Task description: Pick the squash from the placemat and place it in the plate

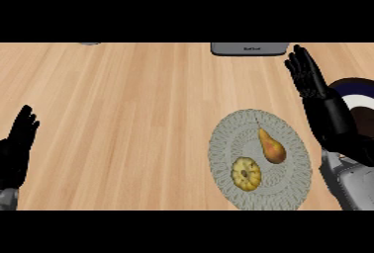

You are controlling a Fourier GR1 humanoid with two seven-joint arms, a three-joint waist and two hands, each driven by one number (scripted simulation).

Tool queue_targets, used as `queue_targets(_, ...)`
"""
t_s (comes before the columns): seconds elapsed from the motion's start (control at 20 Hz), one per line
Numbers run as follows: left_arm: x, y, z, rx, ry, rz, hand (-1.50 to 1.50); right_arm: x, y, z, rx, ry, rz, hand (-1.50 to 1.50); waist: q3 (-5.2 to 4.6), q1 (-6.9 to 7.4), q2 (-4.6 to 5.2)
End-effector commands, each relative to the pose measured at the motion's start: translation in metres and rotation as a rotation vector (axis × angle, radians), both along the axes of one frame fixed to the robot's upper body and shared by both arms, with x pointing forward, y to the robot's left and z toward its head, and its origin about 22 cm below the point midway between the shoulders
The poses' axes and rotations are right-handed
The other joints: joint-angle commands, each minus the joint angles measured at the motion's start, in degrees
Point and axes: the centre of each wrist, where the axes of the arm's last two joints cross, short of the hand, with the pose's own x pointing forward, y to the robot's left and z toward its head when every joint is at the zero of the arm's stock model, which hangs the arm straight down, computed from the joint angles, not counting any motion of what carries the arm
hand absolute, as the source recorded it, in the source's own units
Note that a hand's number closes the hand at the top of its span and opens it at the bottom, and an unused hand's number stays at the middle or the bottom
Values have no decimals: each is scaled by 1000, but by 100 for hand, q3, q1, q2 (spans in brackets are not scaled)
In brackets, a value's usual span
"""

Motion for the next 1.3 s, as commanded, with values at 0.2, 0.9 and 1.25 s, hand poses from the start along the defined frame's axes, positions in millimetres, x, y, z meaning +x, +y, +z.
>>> queue_targets(0.2, 43, -56, 41, 64, -120, -246, 0, -12, 119, -36, -124, 119, -108, -150, -118, -30, 80)
queue_targets(0.9, 50, -93, 14, 1, -42, -291, 0, -97, 143, -147, -915, -35, -359, -150, -114, -238, 2)
queue_targets(1.25, 54, -96, 27, -6, -57, -310, 0, -123, 184, -76, -1058, -91, -514, -150, -108, -170, -7)
